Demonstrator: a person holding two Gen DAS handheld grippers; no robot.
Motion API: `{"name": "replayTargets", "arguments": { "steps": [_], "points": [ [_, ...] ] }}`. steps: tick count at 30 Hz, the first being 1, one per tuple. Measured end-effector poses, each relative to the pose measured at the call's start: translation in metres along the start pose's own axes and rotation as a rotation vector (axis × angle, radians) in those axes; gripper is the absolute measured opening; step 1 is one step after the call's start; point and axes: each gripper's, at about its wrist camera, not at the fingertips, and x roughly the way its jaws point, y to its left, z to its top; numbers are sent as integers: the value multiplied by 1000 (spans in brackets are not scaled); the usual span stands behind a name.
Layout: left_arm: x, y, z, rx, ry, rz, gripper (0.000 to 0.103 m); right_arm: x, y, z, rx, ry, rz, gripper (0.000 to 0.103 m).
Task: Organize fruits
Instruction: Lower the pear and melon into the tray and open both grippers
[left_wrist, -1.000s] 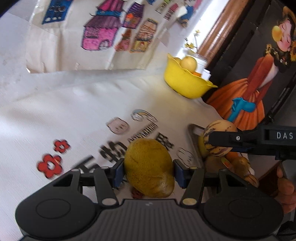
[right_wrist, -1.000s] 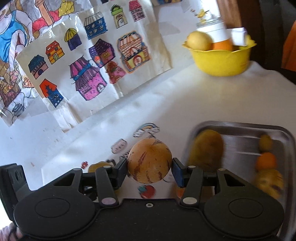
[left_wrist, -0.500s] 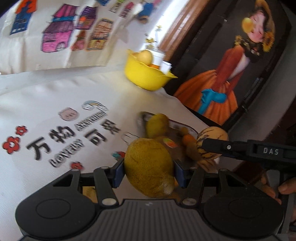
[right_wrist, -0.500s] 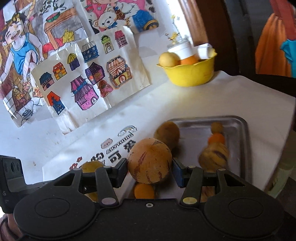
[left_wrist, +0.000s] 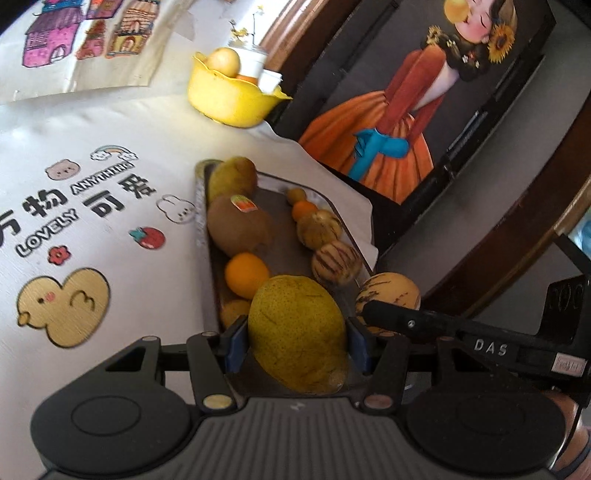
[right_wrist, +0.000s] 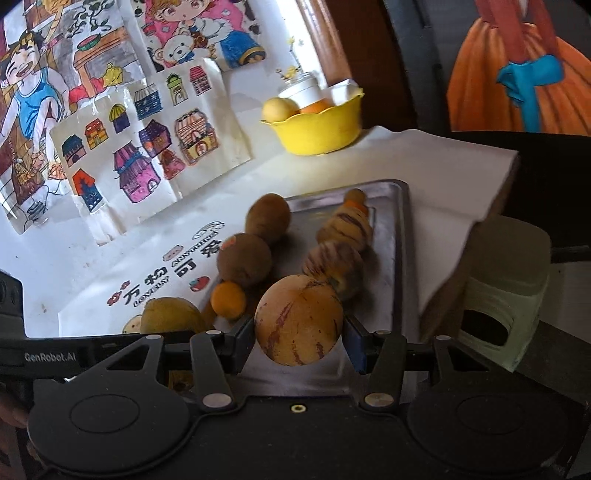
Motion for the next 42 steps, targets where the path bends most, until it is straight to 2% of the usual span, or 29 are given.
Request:
{"name": "replayTargets", "arguments": {
  "steps": [8, 15, 19, 26, 37, 42],
  "points": [
    [2, -18, -12, 68, 36, 30, 59, -13, 4, -29, -102, -123, -88, 53],
    [1, -30, -13, 119, 40, 65, 59, -4, 2, -39, -174, -148, -124, 53],
    [3, -28, -10, 106, 47, 72, 59, -1, 5, -42, -228, -179, -146, 53],
    [9, -14, -6, 4, 55, 103, 59, 8, 9, -49, -272, -198, -155, 53],
    [12, -9, -7, -50, 65, 86, 59, 12, 11, -53, -315, -228, -172, 54],
    [11, -11, -9, -45, 55, 99, 59, 12, 13, -56, -326, -240, -184, 54]
  ]
}}
